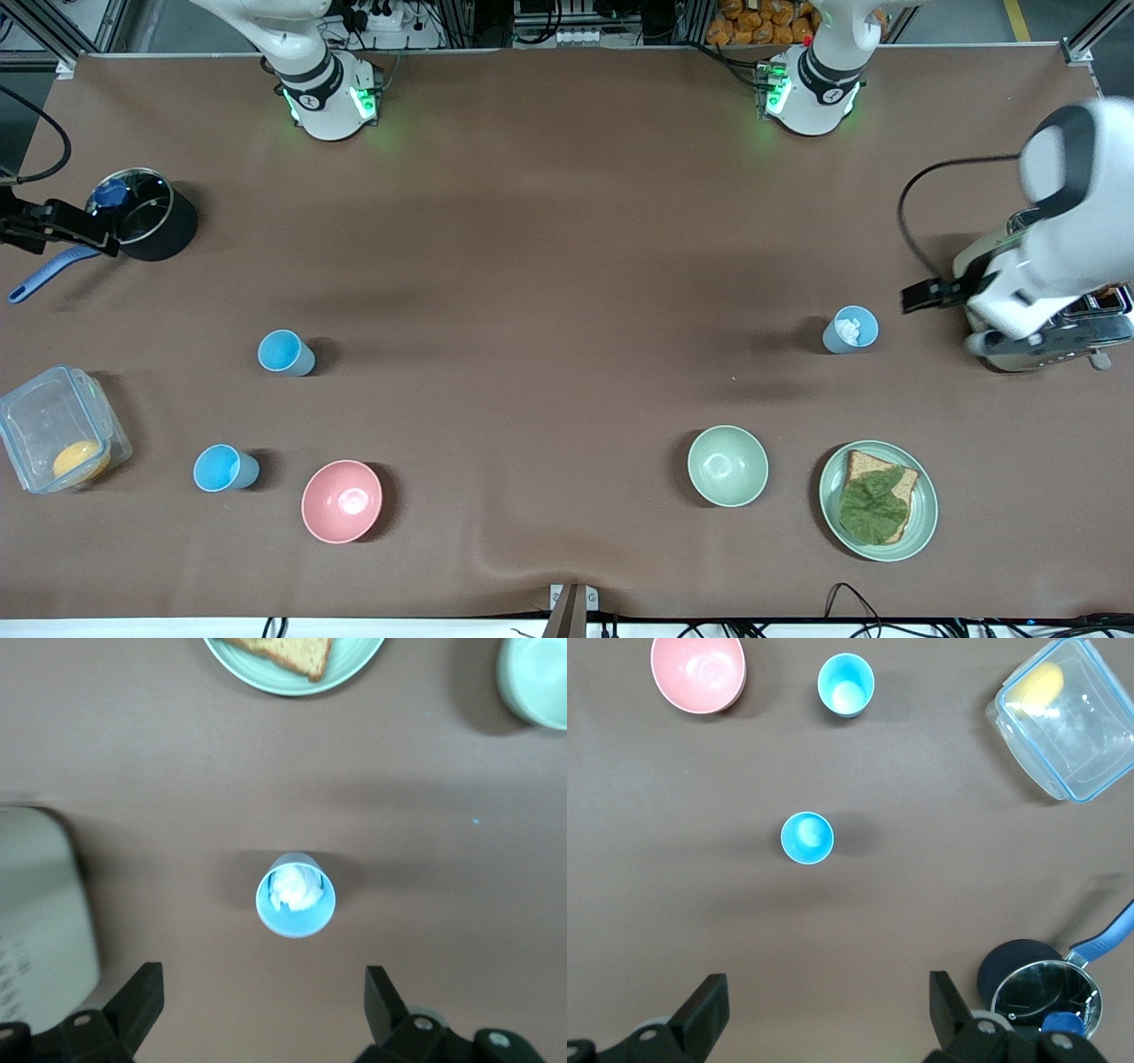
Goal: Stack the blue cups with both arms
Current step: 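Reach the left gripper to the blue cup by the toaster and grasp it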
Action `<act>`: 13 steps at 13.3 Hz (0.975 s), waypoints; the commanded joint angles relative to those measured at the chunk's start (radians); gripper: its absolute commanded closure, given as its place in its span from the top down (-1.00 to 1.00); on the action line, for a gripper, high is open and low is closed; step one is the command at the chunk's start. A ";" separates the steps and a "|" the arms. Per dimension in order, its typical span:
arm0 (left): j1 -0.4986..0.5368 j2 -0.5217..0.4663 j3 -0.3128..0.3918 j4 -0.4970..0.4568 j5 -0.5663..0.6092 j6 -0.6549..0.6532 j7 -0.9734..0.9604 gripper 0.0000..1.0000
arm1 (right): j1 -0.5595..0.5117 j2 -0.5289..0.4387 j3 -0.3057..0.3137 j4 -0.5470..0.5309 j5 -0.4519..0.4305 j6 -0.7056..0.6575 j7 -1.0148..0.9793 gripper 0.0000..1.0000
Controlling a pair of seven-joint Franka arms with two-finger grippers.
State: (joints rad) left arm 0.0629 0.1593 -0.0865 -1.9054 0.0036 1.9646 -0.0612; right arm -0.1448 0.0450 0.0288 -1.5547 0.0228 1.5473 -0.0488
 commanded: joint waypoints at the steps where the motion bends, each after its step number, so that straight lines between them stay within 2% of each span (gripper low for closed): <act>1: 0.011 -0.032 -0.010 -0.176 -0.030 0.164 -0.011 1.00 | -0.021 0.012 0.007 0.008 -0.003 0.057 -0.047 1.00; 4: 0.026 0.003 -0.009 -0.254 -0.030 0.276 0.003 1.00 | -0.030 0.009 0.003 -0.001 -0.007 0.054 -0.180 1.00; 9: 0.051 0.135 -0.009 -0.256 -0.030 0.401 0.004 0.86 | -0.048 0.013 0.003 -0.002 -0.009 0.060 -0.181 1.00; 10: 0.051 0.140 -0.009 -0.256 -0.030 0.401 0.003 0.69 | -0.045 0.016 0.003 -0.002 -0.012 0.056 -0.181 1.00; 12: 0.052 0.158 -0.007 -0.251 -0.030 0.401 0.004 -0.15 | -0.035 0.027 0.003 -0.002 -0.017 0.051 -0.181 1.00; 13: 0.049 0.164 -0.009 -0.247 -0.030 0.402 0.003 -0.67 | -0.027 0.032 0.011 0.001 -0.020 0.053 -0.178 1.00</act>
State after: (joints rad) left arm 0.1068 0.3166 -0.0864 -2.1647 -0.0058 2.3608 -0.0612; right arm -0.1706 0.0659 0.0216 -1.5600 0.0217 1.6024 -0.2188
